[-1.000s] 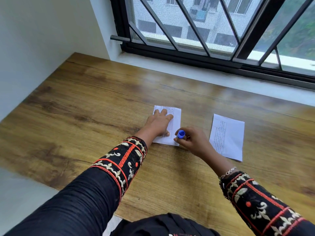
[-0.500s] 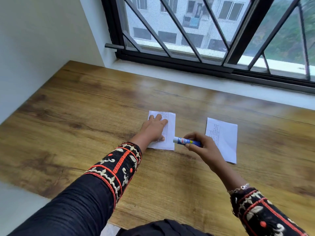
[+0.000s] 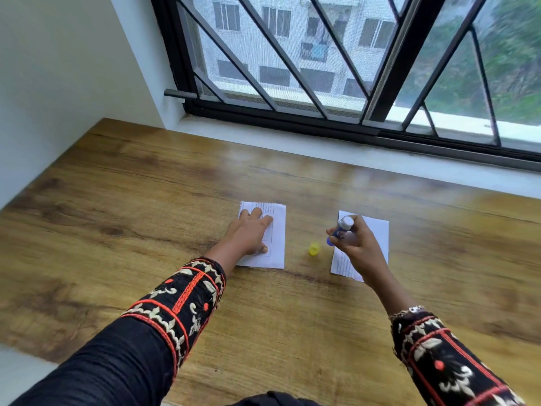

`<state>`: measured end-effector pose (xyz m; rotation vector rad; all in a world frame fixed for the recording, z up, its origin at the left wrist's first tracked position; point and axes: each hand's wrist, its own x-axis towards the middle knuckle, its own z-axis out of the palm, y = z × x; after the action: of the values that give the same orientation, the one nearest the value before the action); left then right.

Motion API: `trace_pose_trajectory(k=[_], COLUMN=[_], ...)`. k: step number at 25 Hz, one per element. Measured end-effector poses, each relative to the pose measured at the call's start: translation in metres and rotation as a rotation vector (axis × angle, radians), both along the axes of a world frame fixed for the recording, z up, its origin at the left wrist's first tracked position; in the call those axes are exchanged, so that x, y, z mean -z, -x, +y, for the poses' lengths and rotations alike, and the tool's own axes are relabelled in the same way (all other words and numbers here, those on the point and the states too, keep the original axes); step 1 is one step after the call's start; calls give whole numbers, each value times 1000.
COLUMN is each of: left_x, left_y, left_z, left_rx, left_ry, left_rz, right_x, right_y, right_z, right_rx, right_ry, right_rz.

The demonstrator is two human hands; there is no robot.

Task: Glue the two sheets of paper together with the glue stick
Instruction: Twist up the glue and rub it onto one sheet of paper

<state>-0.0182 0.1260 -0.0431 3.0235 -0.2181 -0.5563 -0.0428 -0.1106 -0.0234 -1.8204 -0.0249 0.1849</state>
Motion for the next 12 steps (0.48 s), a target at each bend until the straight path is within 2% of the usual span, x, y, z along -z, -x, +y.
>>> trace_pose_trajectory(k=[7, 12], left_x=[-1, -2], left_y=[0, 1], left_z=[0, 1], left_rx=[2, -3], left_ry=[-5, 6], left_rz=[3, 9], right_x=[-1, 2], right_y=[-29, -31], right_z=[18, 21], right_rx=[4, 6], right_ry=[228, 298], right_rz=[-24, 5])
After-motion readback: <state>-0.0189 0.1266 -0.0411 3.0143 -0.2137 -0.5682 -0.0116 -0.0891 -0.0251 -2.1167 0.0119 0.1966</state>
